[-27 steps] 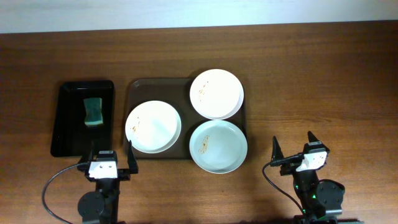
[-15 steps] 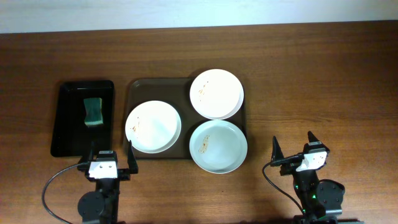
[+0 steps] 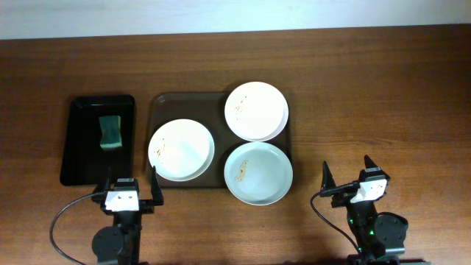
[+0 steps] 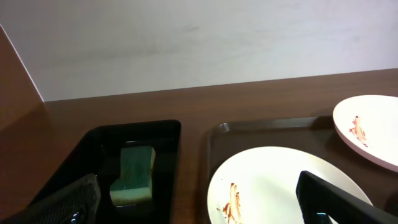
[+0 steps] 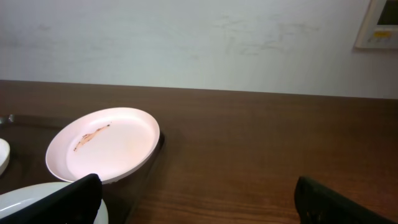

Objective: Clean dirty plates on tray and stack at the side

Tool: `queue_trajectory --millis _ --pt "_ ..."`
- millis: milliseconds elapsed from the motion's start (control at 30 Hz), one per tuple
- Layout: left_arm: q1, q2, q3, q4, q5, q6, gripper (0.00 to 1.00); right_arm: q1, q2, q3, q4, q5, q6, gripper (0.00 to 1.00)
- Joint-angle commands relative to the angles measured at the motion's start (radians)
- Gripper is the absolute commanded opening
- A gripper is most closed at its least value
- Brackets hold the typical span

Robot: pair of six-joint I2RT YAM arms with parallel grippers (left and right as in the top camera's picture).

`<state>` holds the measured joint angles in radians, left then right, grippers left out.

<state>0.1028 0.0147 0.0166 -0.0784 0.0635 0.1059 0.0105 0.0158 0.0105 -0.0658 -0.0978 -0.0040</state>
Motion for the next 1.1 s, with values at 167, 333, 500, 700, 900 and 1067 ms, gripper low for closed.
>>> queue_trajectory --millis 167,333,500,700,900,1067 --pt "-0.001 -0.01 -0.008 0.002 -0.007 0.009 0.99 -0.004 -0.006 -0.005 -0.006 0.004 0.0 0.98" --pt "-0.001 -0.01 -0.008 0.002 -0.007 0.008 0.99 -0.004 -0.006 -0.005 -0.006 0.004 0.0 0.99" --pt "-0.001 -0.01 -0.008 0.002 -0.008 0.008 0.99 -0.004 -0.006 -0.005 -0.006 0.004 0.0 0.98" --pt "-0.001 -0.01 -0.008 0.002 -0.007 0.009 0.99 -0.004 -0.007 -0.005 -0.006 0.016 0.0 0.98" --pt "-0.001 -0.01 -0.008 0.002 -0.008 0.009 0.99 -0.005 -0.006 -0.005 -0.006 0.024 0.0 0.98" --pt "-0.001 -0.01 -0.008 0.002 -0.008 0.009 0.99 -0.004 -0.007 -0.005 -0.005 0.023 0.001 0.98"
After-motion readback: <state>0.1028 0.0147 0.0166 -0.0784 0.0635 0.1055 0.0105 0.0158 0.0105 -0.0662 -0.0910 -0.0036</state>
